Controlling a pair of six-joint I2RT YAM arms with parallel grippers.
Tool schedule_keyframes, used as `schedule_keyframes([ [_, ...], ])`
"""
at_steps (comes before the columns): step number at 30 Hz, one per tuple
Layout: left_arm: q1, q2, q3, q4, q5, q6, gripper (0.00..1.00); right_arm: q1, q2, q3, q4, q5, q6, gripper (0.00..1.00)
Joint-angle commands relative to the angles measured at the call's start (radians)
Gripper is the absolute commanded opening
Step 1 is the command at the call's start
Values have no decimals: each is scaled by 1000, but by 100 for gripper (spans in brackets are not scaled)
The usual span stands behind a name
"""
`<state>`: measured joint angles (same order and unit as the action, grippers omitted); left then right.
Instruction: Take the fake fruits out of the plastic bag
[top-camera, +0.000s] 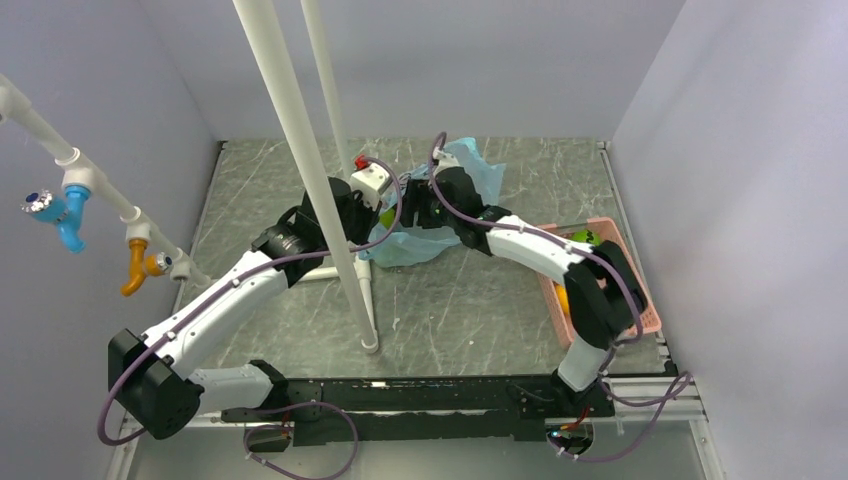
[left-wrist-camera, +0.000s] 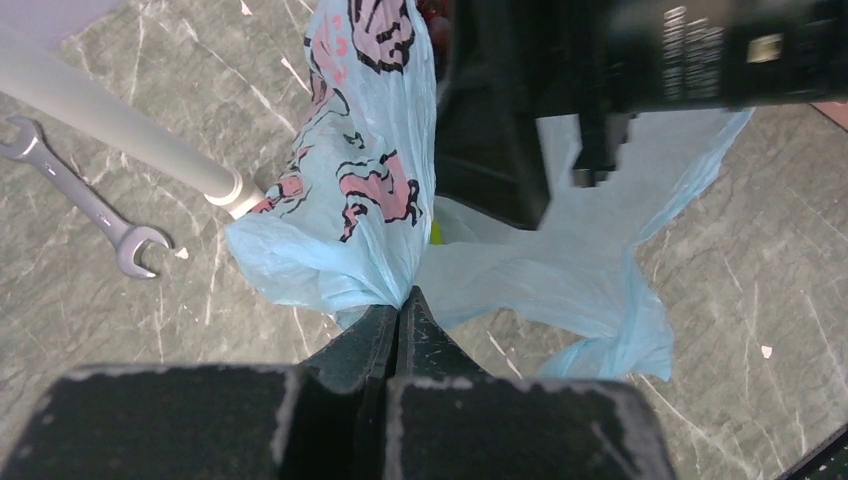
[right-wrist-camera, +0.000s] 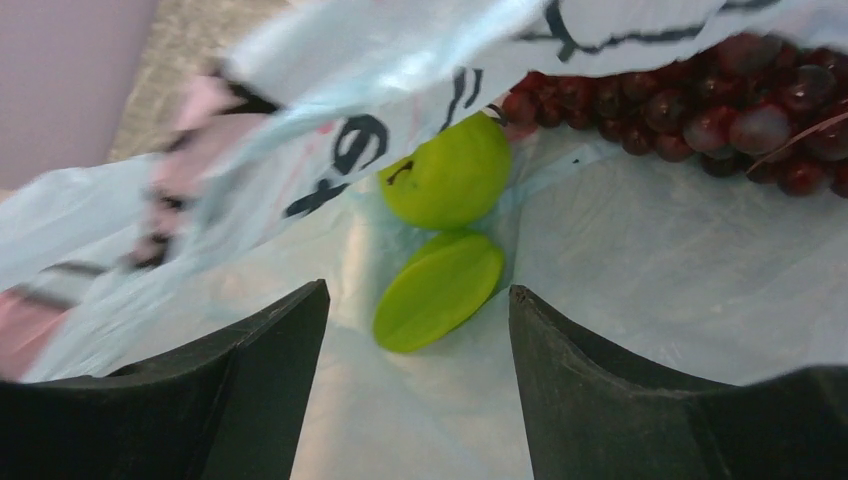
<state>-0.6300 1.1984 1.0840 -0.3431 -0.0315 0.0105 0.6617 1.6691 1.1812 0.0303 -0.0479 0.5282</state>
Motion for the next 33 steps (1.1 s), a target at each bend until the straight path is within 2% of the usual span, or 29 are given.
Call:
schedule_keyframes([
  [1,-8,9,39,13,7,-3,0,-2,112,67,-8,9,6,68],
  [5,-8,21,46,1,-16,-3,0,-1,199,90,11,-38,-2,68],
  [8,-8,26,49,-3,-21,-4,0,-3,241,102,31,-74,-18,72],
  [11,-7,30,49,-1,-19,-3,0,-2,306,156,-3,-136,-63,80],
  [13,-7,33,50,-4,-17,-4,0,-3,314,138,30,-151,-78,96],
  [14,-8,35,52,-6,-16,-4,0,-3,300,97,88,-148,-77,99],
  [17,-8,39,52,-5,-14,-3,0,-12,286,67,164,-173,-77,100],
  [21,-8,41,53,-6,-16,-3,0,-11,342,157,82,-194,-97,100],
  [28,-8,43,54,-6,-11,-3,0,19,375,86,59,-177,-158,95],
  [33,-7,49,59,-12,-4,-4,0,35,370,38,93,-291,-207,96],
])
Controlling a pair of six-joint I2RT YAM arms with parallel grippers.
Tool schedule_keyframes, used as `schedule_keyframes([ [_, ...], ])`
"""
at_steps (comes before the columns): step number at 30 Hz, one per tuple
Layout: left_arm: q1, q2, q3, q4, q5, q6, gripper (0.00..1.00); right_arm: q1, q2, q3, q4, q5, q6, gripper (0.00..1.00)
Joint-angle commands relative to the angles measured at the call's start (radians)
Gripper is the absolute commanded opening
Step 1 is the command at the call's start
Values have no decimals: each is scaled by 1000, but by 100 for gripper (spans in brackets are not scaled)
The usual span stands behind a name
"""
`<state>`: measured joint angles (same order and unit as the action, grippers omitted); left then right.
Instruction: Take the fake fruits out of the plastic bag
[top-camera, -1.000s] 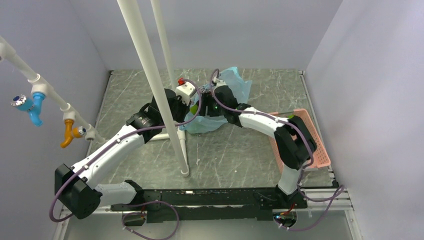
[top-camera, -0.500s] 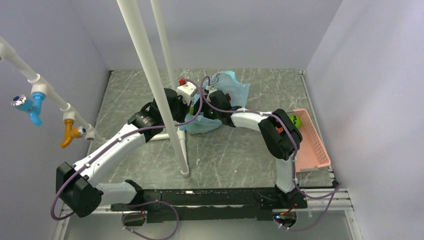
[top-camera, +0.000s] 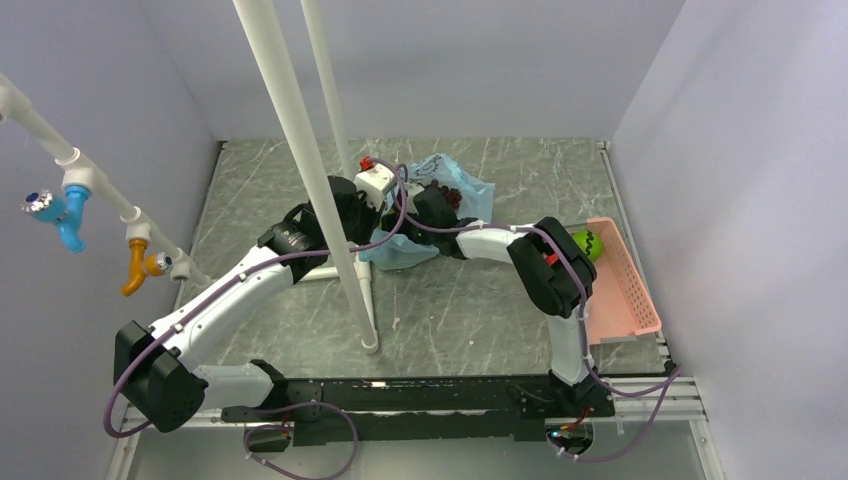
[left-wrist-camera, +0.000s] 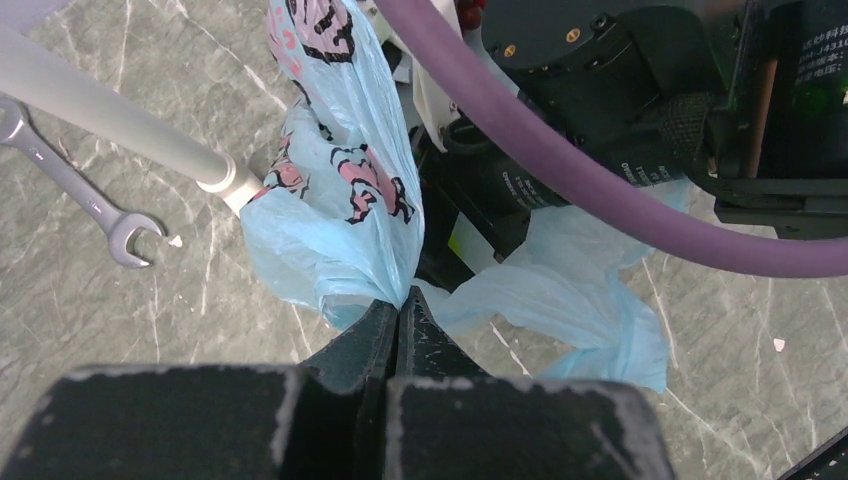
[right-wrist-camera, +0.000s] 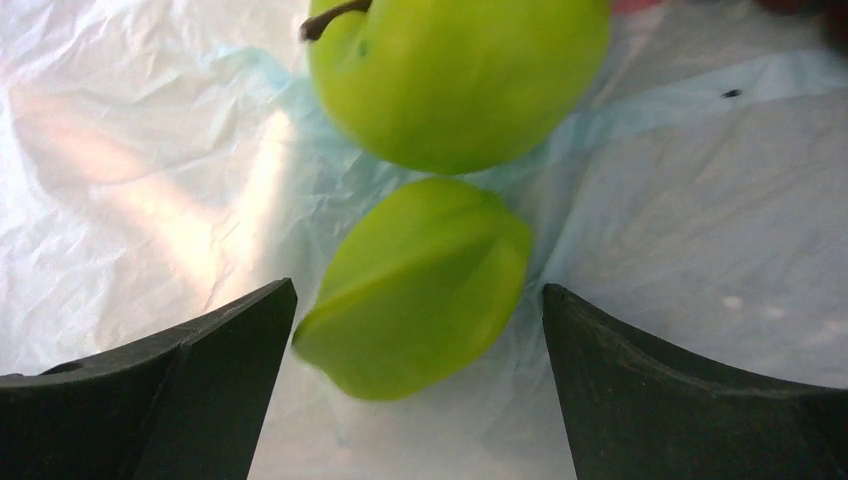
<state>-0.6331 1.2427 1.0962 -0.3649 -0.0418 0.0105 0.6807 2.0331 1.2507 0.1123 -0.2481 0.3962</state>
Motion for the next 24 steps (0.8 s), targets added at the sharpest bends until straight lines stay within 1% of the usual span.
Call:
schedule_keyframes([
  [1,-5,7,48,9,6,-4,0,22,7,-27,5,-94,-85,96],
  [4,-5,9,49,3,0,-4,0,39,26,-15,-27,-63,-110,96],
  [7,-5,7,50,2,-3,-3,0,43,45,-13,-48,-31,-104,94],
  [9,-5,5,51,3,2,-3,0,43,41,-25,-36,10,-83,91],
  [12,-5,7,50,5,11,-3,0,39,40,-19,-6,22,-65,88],
  [14,-5,11,51,2,14,-3,0,37,48,13,-20,28,-60,81],
  [15,-4,13,51,1,13,-4,0,36,51,32,-27,25,-62,76],
  [16,-4,15,54,0,13,-3,0,37,53,47,-33,29,-61,74],
  [18,-5,15,55,-2,13,-3,0,37,37,51,-21,52,-50,72],
  [21,-5,11,53,1,12,-4,0,37,-10,15,22,87,-42,69],
  [22,-4,11,51,2,11,-3,0,37,-29,1,34,97,-42,66],
  [24,-5,11,51,5,14,-3,0,37,-64,-26,61,110,-46,54],
])
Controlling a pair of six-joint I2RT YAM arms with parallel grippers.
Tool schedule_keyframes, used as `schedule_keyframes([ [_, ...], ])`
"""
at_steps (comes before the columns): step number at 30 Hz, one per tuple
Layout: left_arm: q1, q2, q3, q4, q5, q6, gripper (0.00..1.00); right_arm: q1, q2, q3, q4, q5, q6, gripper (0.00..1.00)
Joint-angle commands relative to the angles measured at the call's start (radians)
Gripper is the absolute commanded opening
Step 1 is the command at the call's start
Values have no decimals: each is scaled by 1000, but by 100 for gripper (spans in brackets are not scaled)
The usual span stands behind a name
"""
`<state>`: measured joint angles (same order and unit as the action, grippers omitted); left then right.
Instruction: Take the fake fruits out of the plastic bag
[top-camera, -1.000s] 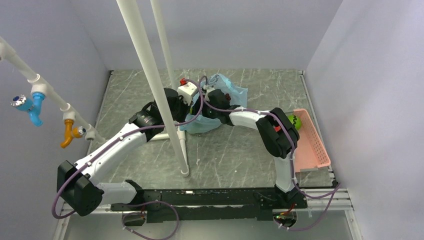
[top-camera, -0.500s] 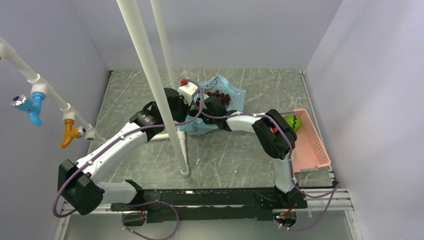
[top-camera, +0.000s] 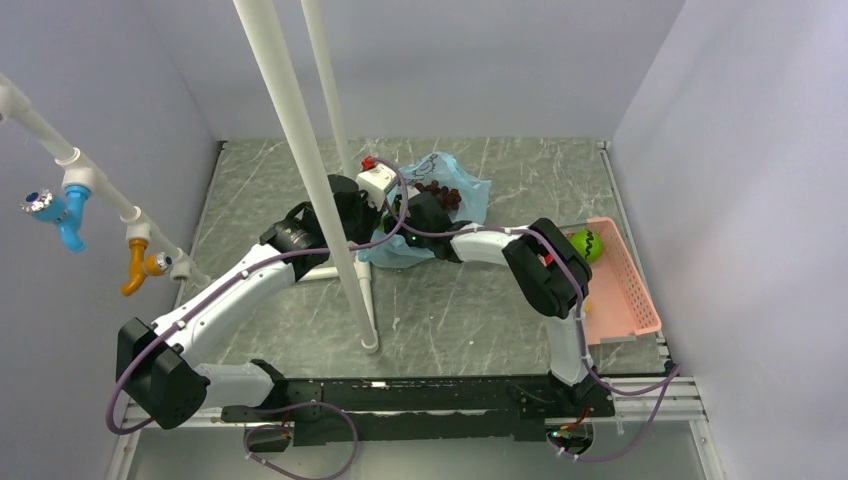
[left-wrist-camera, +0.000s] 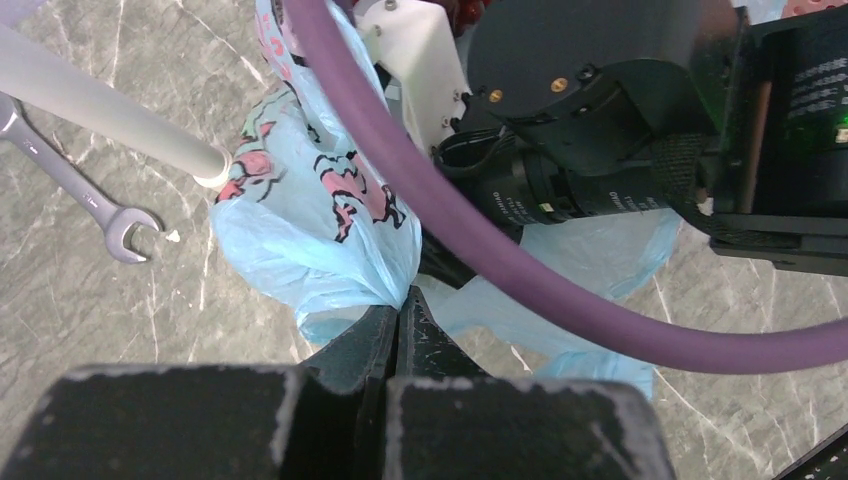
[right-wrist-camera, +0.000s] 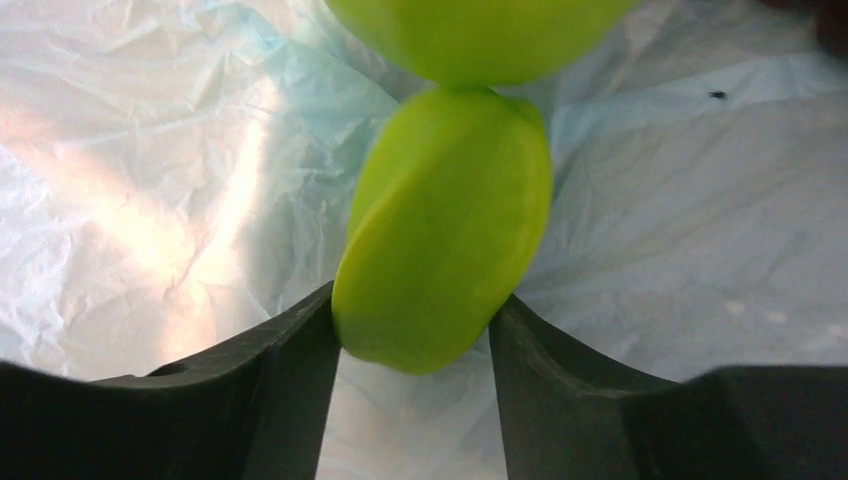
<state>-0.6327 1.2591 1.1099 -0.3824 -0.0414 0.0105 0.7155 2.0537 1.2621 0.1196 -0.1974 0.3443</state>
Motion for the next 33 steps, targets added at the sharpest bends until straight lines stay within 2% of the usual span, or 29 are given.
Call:
schedule_keyframes([
  [1,-5,-3,39,21,16,-3,0,2,-100,-47,65,64,3,52],
  [13,-5,10,41,17,20,-4,0,0,-265,-128,95,147,-14,31],
  [18,-5,17,45,14,24,-4,0,-2,-335,-174,74,225,-19,21],
  [23,-5,37,57,2,32,-3,0,-9,-412,-246,114,240,-12,20],
  [33,-5,54,62,-7,31,-3,0,-16,-607,-293,83,281,-23,16],
])
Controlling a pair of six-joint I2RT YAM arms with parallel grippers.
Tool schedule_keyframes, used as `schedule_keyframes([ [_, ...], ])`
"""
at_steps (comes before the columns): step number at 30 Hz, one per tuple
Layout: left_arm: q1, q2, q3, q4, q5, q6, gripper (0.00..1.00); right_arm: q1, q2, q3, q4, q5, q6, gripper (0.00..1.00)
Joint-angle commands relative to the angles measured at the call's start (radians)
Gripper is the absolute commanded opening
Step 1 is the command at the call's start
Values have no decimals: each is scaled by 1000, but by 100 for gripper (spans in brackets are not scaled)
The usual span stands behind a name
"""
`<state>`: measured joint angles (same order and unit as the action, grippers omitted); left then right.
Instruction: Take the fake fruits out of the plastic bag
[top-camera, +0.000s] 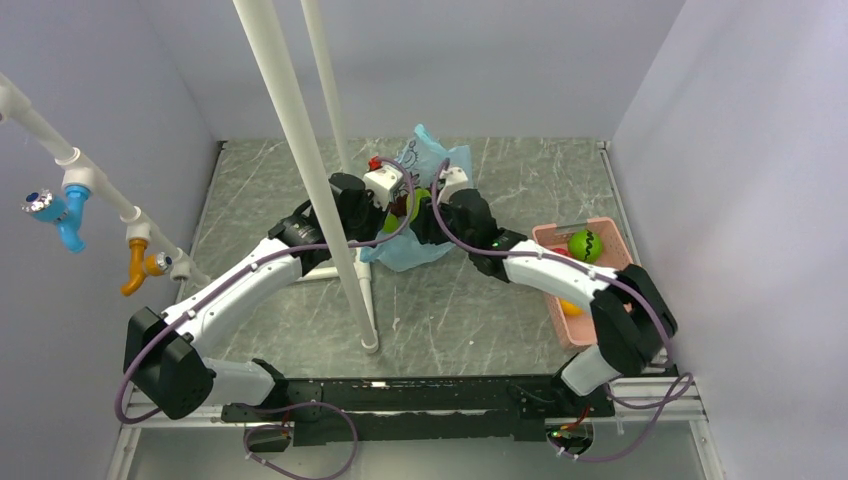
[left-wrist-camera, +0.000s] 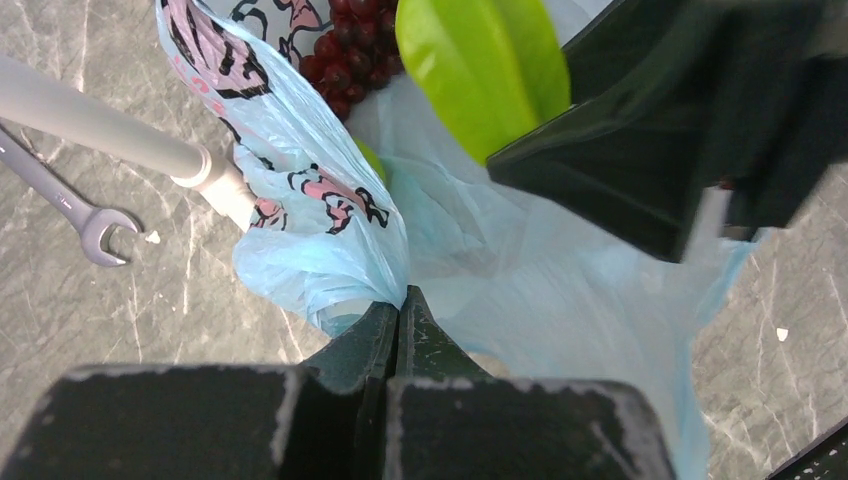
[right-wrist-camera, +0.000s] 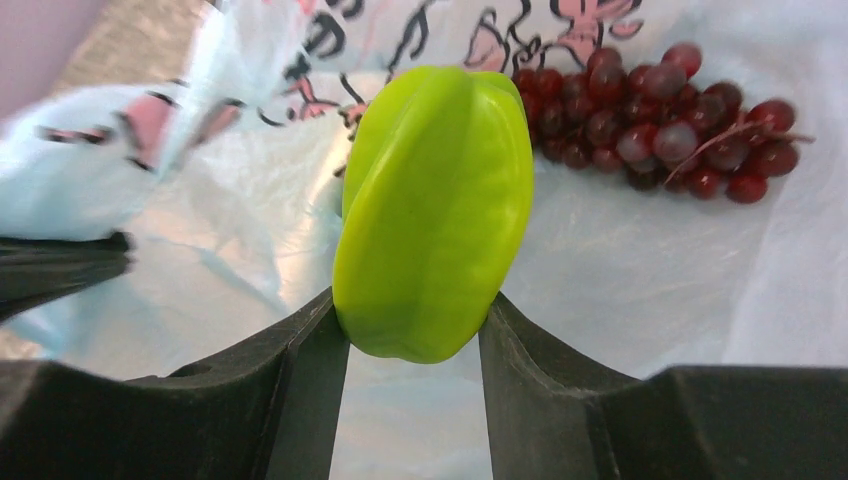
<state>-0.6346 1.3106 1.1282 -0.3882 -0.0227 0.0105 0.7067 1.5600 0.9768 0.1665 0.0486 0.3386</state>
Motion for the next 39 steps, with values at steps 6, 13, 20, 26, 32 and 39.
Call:
schedule_keyframes([
  [6,-3,6,45,-3,13,-3,0,-18,-254,-57,16,59,-12,13],
  [13,-2,4,45,-6,5,-4,0,-26,-438,-129,-18,101,-13,7],
  [20,-4,-8,42,-4,-5,-4,0,-39,-638,-287,-160,319,23,0],
  [26,-5,-2,49,-14,1,-3,0,-55,-860,-397,-293,565,107,0],
  [32,-14,-10,45,-13,-11,-3,0,-149,-874,-405,-464,796,320,0],
  [39,-25,-16,46,-18,-25,-4,0,-512,-683,-345,-683,713,568,0],
])
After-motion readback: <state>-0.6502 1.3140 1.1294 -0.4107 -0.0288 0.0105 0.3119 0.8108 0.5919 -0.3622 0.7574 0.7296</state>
